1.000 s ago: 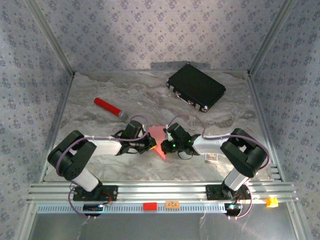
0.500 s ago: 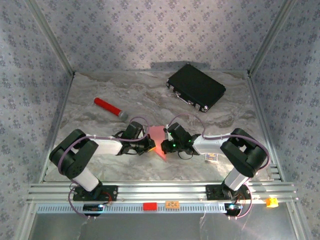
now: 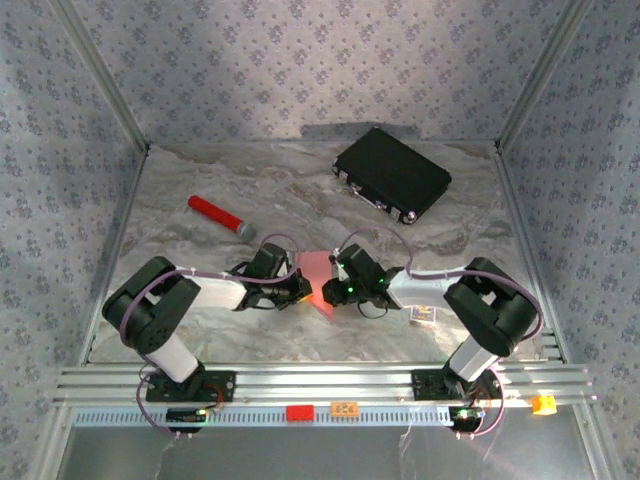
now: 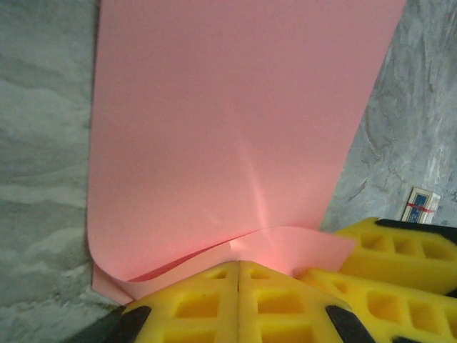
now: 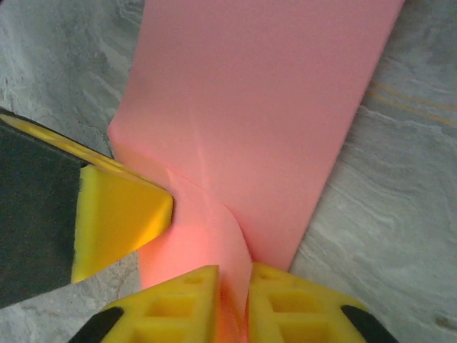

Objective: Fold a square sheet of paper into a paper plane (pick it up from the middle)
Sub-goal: Third fold the triangle at the center of the table.

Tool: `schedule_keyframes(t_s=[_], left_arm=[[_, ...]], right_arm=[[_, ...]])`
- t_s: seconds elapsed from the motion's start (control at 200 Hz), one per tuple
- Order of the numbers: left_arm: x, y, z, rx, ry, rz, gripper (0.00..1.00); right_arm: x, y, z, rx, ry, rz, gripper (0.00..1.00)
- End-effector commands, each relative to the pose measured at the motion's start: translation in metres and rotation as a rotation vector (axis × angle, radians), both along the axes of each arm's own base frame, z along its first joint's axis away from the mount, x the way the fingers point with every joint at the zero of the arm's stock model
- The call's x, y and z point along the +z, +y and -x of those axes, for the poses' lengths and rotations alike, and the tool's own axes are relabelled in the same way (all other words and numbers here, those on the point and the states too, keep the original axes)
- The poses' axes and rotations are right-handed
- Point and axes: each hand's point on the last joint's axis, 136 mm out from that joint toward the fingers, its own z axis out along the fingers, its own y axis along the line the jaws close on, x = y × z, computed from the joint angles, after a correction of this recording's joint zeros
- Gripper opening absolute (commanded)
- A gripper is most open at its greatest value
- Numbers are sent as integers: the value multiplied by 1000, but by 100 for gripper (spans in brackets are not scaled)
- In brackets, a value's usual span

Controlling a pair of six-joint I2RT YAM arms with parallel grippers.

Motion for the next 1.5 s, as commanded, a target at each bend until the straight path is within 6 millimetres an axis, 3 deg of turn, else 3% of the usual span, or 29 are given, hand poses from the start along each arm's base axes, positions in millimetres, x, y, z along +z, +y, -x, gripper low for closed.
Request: schedule_keyframes(t_s=[0.0, 0.17, 0.27, 0.445, 0.83, 1.159, 1.499], left_arm=[[-24, 13, 12, -4, 53, -91, 0], [-23, 12, 11, -5, 48, -90, 0], [-23, 12, 11, -4, 49, -91, 0], [-24, 12, 11, -3, 50, -94, 0], [-24, 12, 11, -4, 50, -95, 0], [-24, 12, 11, -8, 50, -98, 0], [-28, 14, 12, -8, 59, -111, 0]], right_arm=[[20, -7, -2, -4, 6, -27, 27], [38, 3, 9, 71, 55, -115, 31], [45, 19, 24, 155, 92, -178, 24], [31, 34, 44, 236, 142, -145, 10], [15, 50, 45, 283, 141, -42, 8], [-12, 36, 44, 251, 191, 33, 8], [-16, 31, 54, 248, 223, 1, 11]])
